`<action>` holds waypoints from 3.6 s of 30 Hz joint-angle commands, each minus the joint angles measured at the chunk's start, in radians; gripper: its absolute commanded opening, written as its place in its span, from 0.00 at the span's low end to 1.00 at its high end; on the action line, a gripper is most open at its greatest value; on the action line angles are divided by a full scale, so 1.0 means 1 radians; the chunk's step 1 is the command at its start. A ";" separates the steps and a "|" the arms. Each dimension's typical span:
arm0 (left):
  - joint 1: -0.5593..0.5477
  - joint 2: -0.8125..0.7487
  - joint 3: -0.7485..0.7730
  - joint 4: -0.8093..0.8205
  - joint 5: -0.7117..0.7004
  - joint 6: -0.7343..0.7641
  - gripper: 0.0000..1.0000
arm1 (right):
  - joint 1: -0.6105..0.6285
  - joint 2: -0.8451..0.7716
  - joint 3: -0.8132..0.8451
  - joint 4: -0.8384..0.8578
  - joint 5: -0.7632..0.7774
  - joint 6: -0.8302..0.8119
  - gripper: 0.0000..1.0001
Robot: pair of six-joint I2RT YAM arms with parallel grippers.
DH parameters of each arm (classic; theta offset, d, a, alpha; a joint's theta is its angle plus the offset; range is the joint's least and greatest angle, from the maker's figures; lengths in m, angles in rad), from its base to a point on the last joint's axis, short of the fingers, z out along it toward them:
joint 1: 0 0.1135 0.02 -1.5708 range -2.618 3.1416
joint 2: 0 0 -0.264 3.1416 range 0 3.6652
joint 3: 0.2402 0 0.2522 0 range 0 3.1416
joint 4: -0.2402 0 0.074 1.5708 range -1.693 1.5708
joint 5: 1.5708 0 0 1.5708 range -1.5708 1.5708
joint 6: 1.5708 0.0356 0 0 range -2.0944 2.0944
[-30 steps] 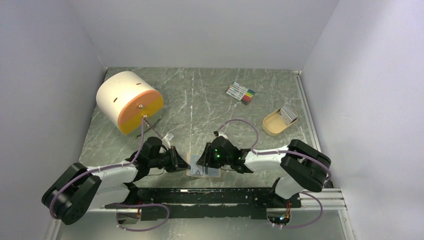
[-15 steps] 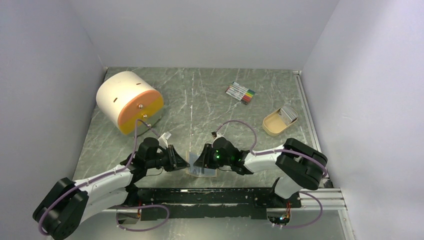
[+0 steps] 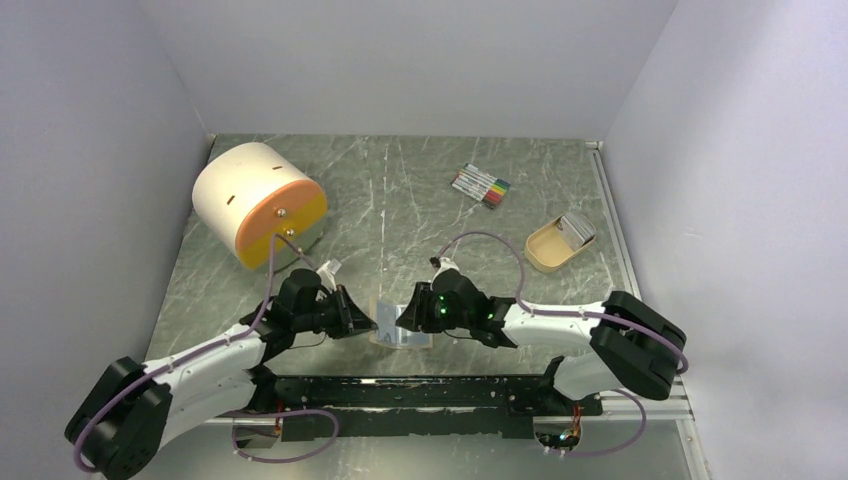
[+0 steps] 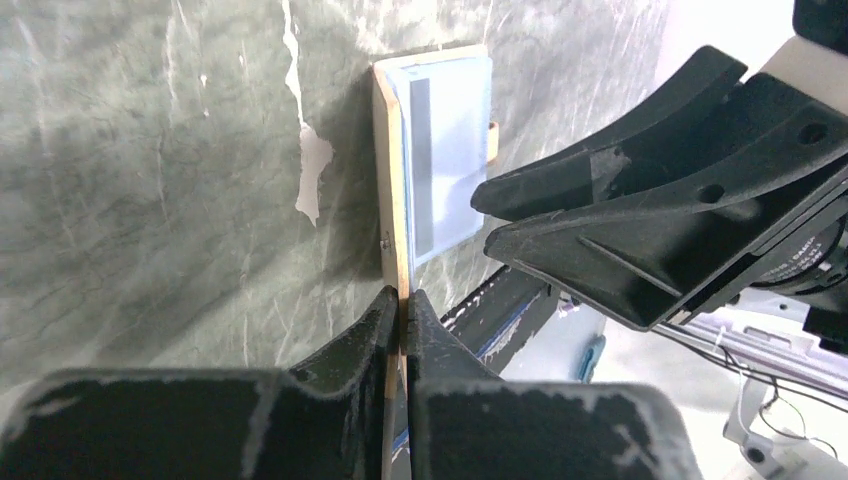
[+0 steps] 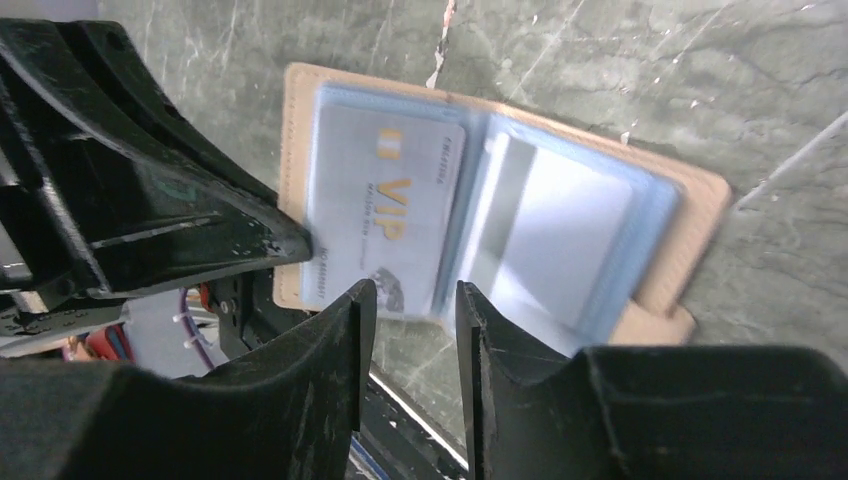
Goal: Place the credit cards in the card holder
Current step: Insert the credit card into the card holder, then turn over the card slot in the card holder, then pick up the credit card from the storage box.
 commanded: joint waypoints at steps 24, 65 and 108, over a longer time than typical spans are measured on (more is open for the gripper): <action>-0.019 0.008 0.132 -0.097 -0.016 0.069 0.16 | -0.014 0.168 -0.001 0.062 -0.001 -0.085 0.21; -0.019 0.051 0.171 -0.286 -0.172 0.079 0.12 | -0.023 -0.032 0.033 -0.167 0.147 -0.110 0.44; -0.019 0.192 0.193 -0.073 0.010 0.210 0.15 | -0.829 0.062 0.516 -0.508 0.489 -1.144 0.56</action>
